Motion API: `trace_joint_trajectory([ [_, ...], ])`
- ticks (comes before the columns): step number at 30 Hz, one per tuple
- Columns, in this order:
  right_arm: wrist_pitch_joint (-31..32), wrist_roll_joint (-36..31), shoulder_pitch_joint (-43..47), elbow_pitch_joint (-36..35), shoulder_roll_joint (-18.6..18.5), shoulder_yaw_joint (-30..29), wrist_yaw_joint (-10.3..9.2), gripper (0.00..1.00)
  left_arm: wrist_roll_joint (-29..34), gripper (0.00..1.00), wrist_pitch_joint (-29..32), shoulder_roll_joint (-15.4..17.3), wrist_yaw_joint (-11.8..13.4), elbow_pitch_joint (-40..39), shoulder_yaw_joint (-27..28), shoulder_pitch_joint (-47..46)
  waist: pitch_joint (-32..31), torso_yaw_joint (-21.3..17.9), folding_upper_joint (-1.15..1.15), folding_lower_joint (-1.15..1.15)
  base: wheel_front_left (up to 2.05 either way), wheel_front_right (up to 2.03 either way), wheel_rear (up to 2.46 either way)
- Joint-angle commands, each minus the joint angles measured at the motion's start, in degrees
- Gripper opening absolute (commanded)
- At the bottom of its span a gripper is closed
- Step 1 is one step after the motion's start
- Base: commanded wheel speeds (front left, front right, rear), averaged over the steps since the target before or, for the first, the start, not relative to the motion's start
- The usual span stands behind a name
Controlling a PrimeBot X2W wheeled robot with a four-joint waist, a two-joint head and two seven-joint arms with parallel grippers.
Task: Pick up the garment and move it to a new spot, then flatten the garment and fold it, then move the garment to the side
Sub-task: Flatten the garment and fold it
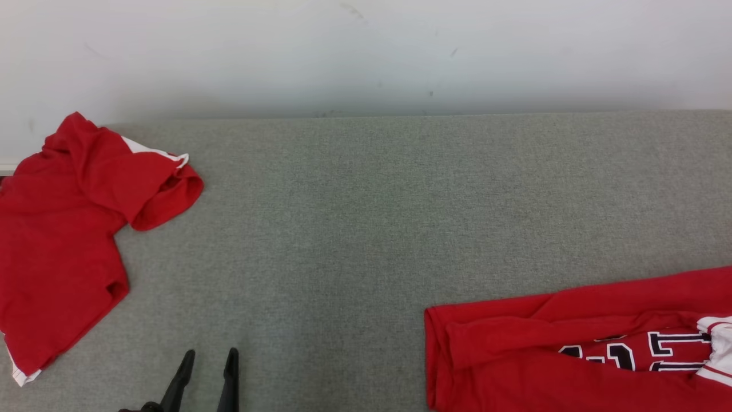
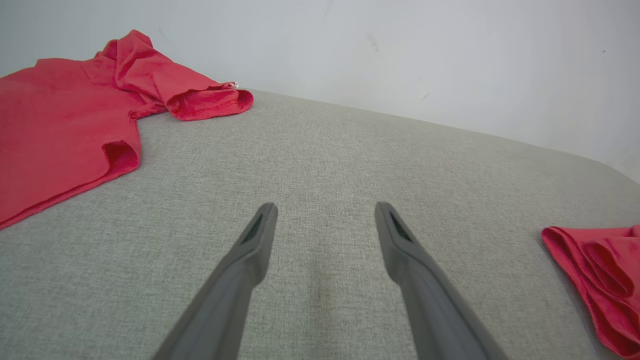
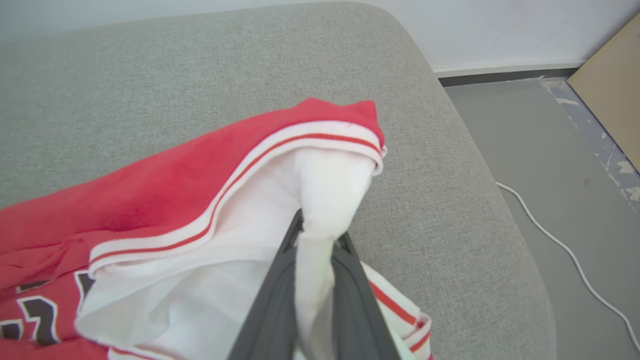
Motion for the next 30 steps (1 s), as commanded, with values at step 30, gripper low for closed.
trace_joint_trajectory([
  [30,6.24,-5.75,5.65,-21.80,18.48,19.50,-0.15,0.00,-1.34,1.00,-0.01,-0.27,0.04,1.36,-0.48,1.59,-2.99,4.12,-0.01,0.00,0.00,0.00,0.00],
])
